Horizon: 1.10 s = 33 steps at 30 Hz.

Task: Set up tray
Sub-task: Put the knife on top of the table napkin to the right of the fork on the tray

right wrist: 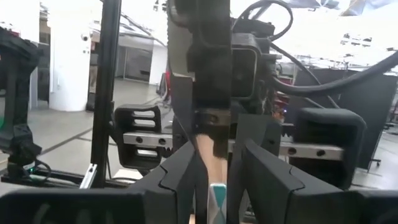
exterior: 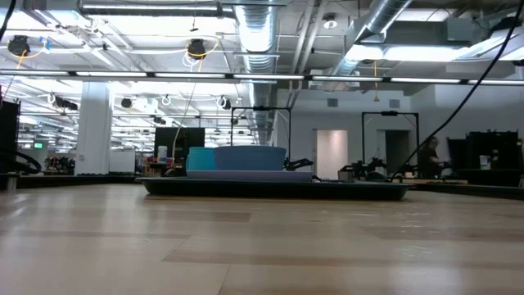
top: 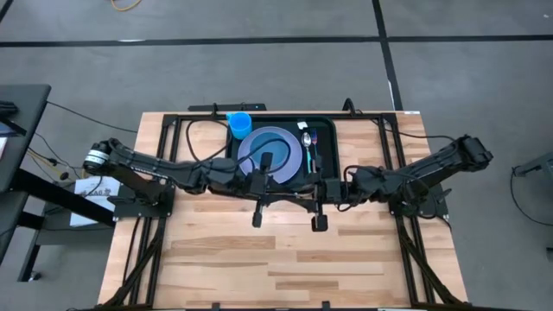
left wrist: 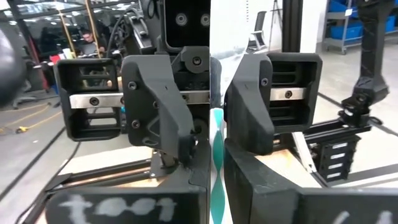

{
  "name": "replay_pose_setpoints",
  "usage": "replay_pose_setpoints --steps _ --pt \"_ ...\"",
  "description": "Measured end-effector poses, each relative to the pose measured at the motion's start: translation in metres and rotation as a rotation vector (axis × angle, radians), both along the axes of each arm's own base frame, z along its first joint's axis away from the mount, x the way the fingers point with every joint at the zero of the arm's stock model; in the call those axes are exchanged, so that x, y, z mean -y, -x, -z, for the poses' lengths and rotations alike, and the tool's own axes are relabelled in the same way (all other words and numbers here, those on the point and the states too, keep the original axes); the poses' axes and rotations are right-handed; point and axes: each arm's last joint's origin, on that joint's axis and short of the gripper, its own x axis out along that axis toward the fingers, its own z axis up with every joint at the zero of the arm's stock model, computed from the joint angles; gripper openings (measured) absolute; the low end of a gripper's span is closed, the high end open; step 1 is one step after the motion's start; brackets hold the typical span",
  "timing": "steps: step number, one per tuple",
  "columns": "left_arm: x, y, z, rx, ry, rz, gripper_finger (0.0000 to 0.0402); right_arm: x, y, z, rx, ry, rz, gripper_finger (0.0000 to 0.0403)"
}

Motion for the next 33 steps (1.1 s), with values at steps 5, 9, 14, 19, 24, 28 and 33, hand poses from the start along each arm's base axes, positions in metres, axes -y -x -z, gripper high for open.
replay_pose_setpoints --steps 5,9,14,19,24,28,33 --pt "0.002 0.001 -0.001 0.004 -0.016 -0.009 0.0006 0.0 0.006 -0.003 -0.022 0.005 0.017 0.012" --pt "0.001 0.005 -0.006 0.028 -0.013 -0.012 0.0006 -0.001 0.011 -0.006 -0.033 0.004 0.033 0.0125" --pt "0.001 0.005 -0.007 0.031 -0.015 -0.008 0.0006 0.001 0.015 -0.007 -0.049 0.008 0.046 0.0129" --pt "0.001 0.005 -0.008 0.032 -0.015 -0.005 0.0006 0.001 0.015 -0.008 -0.041 0.005 0.046 0.0128" --pt "0.001 0.005 -0.008 0.033 -0.015 -0.005 0.0006 0.001 0.015 -0.009 -0.029 0.002 0.046 0.0129" --pt "0.001 0.006 -0.009 0.036 -0.014 0.0 0.0006 0.0 0.015 -0.011 -0.006 0.001 0.018 0.0129" --pt "0.002 0.006 -0.007 0.023 -0.017 0.008 0.0006 0.0 0.016 -0.014 0.021 -0.005 0.004 0.0128"
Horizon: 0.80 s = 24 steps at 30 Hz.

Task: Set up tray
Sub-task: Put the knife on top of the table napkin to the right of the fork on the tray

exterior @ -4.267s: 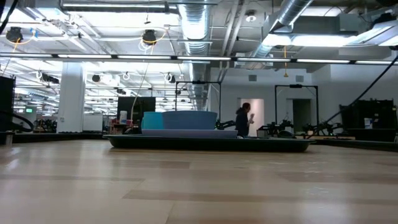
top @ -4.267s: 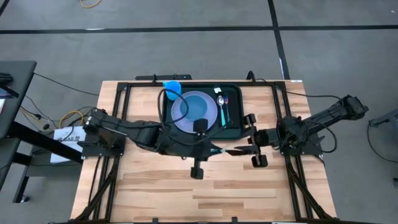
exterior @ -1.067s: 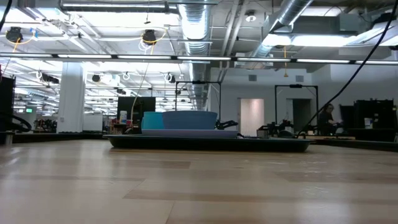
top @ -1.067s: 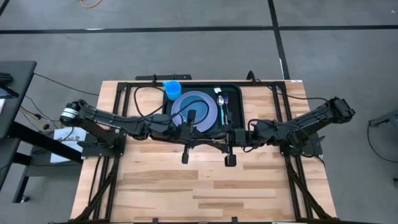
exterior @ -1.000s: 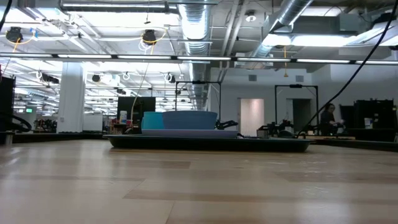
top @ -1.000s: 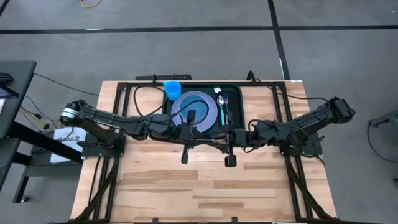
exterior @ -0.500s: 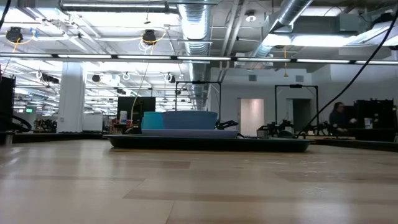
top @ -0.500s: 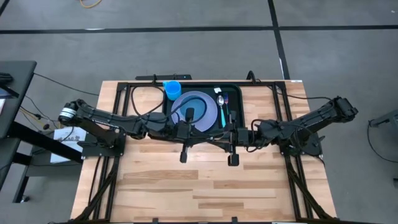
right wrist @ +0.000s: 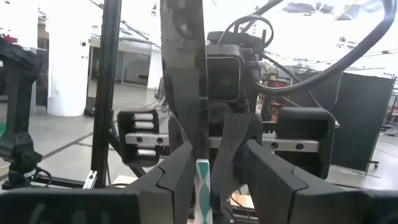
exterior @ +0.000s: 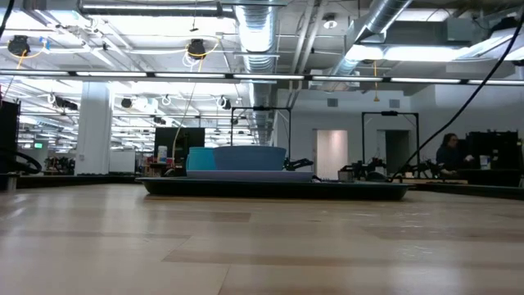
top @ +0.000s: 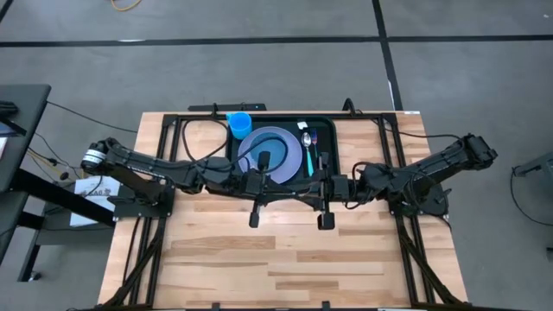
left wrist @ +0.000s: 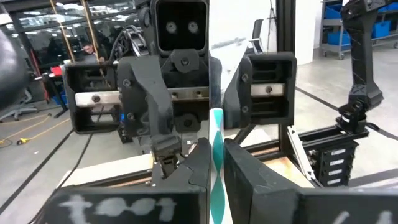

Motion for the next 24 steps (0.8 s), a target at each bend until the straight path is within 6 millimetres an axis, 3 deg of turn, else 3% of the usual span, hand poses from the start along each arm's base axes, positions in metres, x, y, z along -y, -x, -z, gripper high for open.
replay_pose_setpoints --steps 19,24 --pt "0.0 -0.0006 -0.001 0.023 -0.001 -0.004 0.0006 0.0004 0.0 -0.0004 -0.001 0.007 0.001 0.0126" --pt "-0.0003 -0.0007 -0.0012 0.025 -0.001 -0.011 0.0006 0.001 -0.0001 -0.0003 -0.002 0.004 0.016 0.0103"
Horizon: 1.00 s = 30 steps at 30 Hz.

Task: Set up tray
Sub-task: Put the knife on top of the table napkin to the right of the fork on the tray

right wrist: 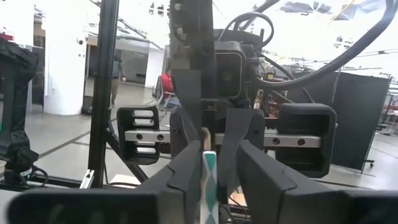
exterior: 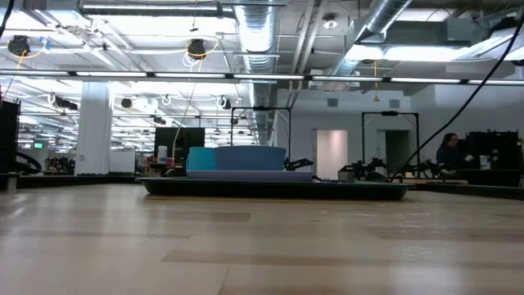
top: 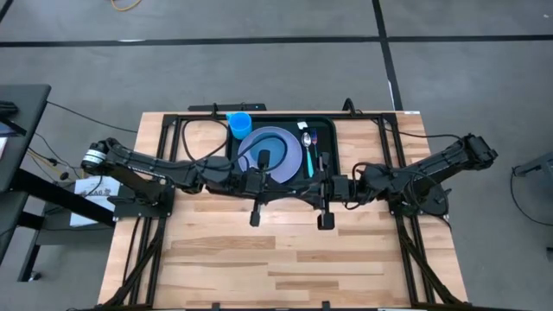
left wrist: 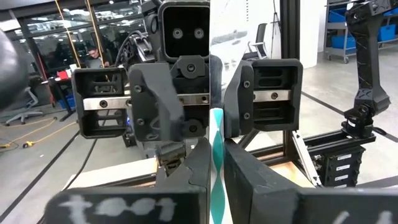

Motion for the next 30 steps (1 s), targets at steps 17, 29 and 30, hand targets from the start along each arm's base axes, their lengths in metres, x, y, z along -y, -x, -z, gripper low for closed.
replay_pose_setpoints --steps 17,29,30 --pt "-0.001 0.0 0.0 0.001 0.011 -0.011 0.0048 0.002 0.0 -0.001 0.008 0.012 0.013 0.0011" --pt "-0.004 0.015 -0.009 -0.041 0.027 -0.025 0.014 0.003 -0.003 -0.017 -0.019 -0.002 0.056 0.0011" --pt "-0.005 0.02 -0.01 -0.057 0.025 -0.034 0.0149 0.004 -0.003 -0.021 -0.022 -0.006 0.077 0.0011"
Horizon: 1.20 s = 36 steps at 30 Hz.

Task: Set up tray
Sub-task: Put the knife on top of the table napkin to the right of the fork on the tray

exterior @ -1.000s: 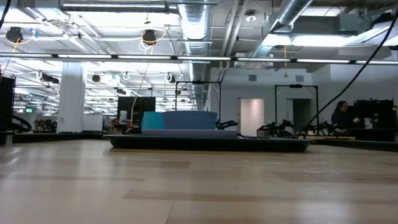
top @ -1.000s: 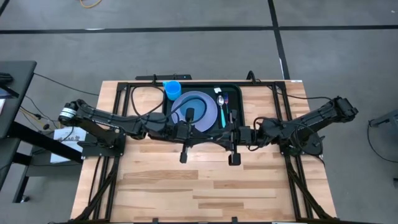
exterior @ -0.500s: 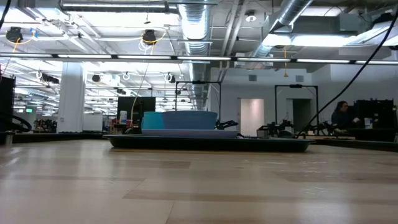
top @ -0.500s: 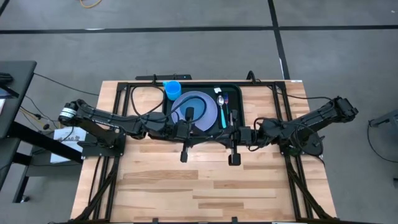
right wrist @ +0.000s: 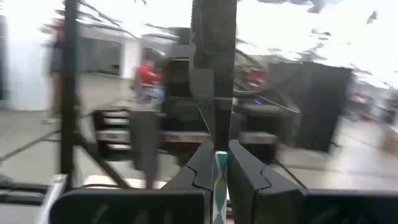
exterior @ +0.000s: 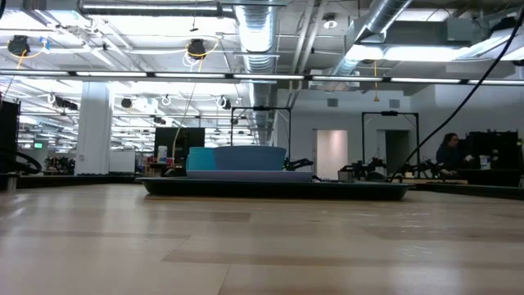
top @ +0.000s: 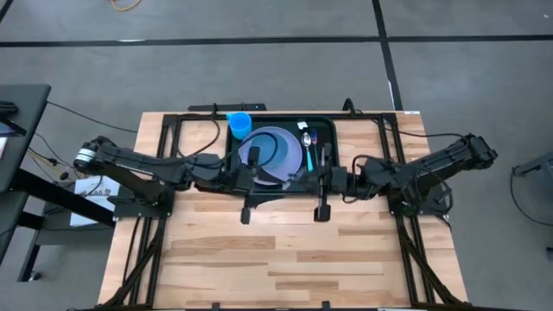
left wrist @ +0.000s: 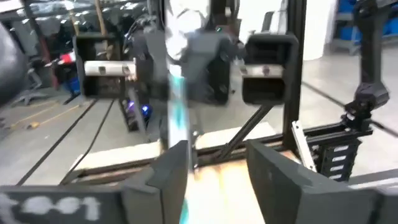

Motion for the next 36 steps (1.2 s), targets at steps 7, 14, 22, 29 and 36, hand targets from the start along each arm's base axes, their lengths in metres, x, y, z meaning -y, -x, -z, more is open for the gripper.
replay_pose_setpoints --steps 7,14,22,29,36 --pt "-0.013 0.041 -0.015 -0.101 0.048 -0.15 0.018 0.027 -0.002 -0.027 -0.158 -0.161 0.25 0.0011" --pt "-0.023 0.068 -0.019 -0.173 0.106 -0.334 0.0175 0.112 0.01 -0.031 -0.393 -0.55 0.516 0.0011" --pt "-0.025 0.074 -0.013 -0.235 0.098 -0.379 0.0173 0.201 0.031 -0.002 -0.516 -0.93 0.701 0.0011" --pt "-0.024 0.075 -0.01 -0.268 0.1 -0.381 0.0173 0.245 0.018 0.048 -0.715 -1.093 0.795 0.0011" --pt "-0.021 0.075 -0.01 -0.266 0.108 -0.368 0.0173 0.273 0.014 0.107 -1.001 -1.2 0.93 0.0011"
